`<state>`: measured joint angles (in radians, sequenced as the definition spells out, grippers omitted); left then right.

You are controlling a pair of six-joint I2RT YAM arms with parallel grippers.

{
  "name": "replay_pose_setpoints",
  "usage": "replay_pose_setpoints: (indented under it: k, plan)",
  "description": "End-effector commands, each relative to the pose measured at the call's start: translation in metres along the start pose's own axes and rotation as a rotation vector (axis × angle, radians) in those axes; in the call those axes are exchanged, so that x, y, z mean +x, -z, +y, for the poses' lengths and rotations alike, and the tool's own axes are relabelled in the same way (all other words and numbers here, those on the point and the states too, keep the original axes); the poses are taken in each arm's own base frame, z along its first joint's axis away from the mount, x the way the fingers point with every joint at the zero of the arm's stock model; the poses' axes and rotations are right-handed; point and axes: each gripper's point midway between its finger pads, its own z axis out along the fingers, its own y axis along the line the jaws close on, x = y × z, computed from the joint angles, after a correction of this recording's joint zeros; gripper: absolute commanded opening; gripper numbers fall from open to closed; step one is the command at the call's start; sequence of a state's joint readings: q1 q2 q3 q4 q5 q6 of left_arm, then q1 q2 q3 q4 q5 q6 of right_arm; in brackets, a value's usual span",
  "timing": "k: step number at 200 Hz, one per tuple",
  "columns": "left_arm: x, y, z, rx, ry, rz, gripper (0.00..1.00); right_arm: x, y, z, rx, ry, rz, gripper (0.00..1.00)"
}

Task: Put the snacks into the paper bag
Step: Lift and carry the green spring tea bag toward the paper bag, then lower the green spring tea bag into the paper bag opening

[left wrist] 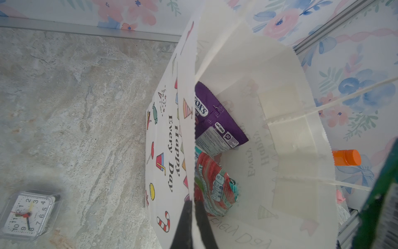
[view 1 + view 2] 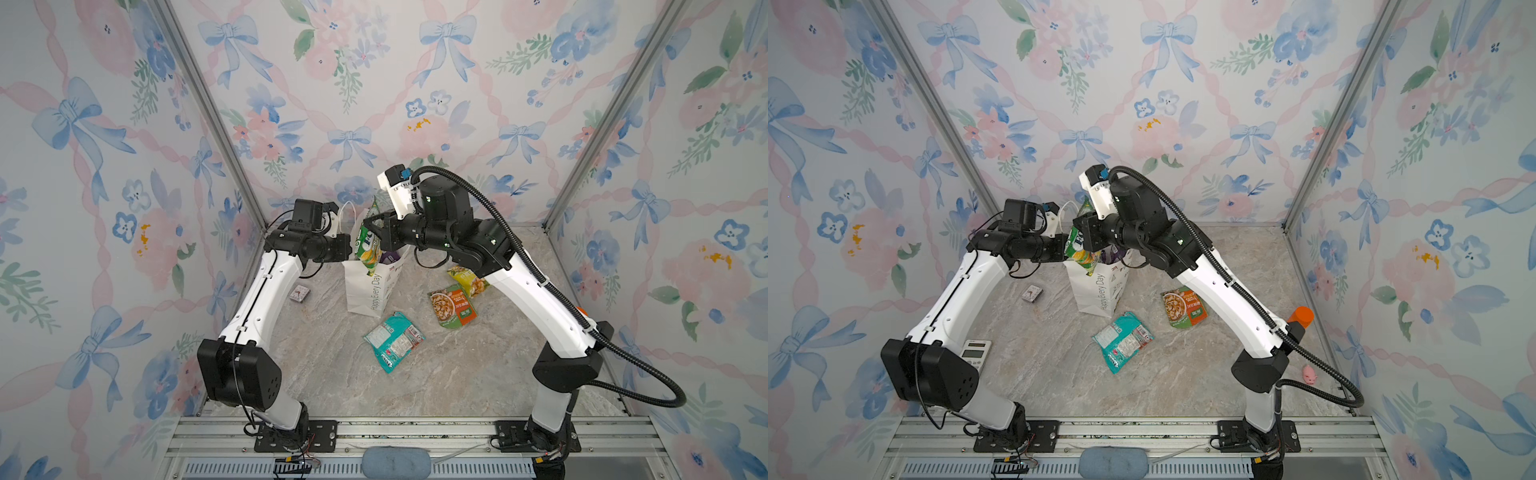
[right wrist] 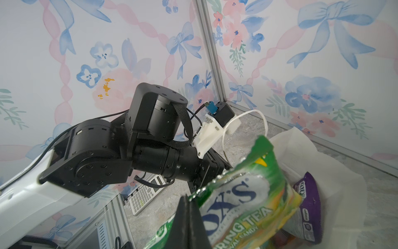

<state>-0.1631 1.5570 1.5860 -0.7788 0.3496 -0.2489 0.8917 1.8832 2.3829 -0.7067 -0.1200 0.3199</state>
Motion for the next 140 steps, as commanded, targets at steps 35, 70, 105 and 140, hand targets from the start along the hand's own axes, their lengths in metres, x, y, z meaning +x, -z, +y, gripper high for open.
replay_pose_setpoints:
  k: [35, 70, 105, 140]
  plan:
    - [-0.010, 0.004, -0.010, 0.043, -0.009, -0.045, 0.00, -0.026, 0.001, -0.009, -0.007, 0.025, -0.055, 0.00]
    - [-0.011, 0.004, -0.009, 0.040, -0.009, -0.045, 0.00, -0.030, -0.003, -0.025, 0.004, 0.003, -0.063, 0.00]
    - [-0.010, 0.003, -0.008, 0.039, -0.008, -0.042, 0.00, -0.035, -0.006, -0.041, 0.008, -0.015, -0.072, 0.00]
    - [-0.010, 0.002, -0.008, 0.038, -0.007, -0.041, 0.00, -0.031, -0.012, -0.060, 0.023, -0.039, -0.052, 0.00]
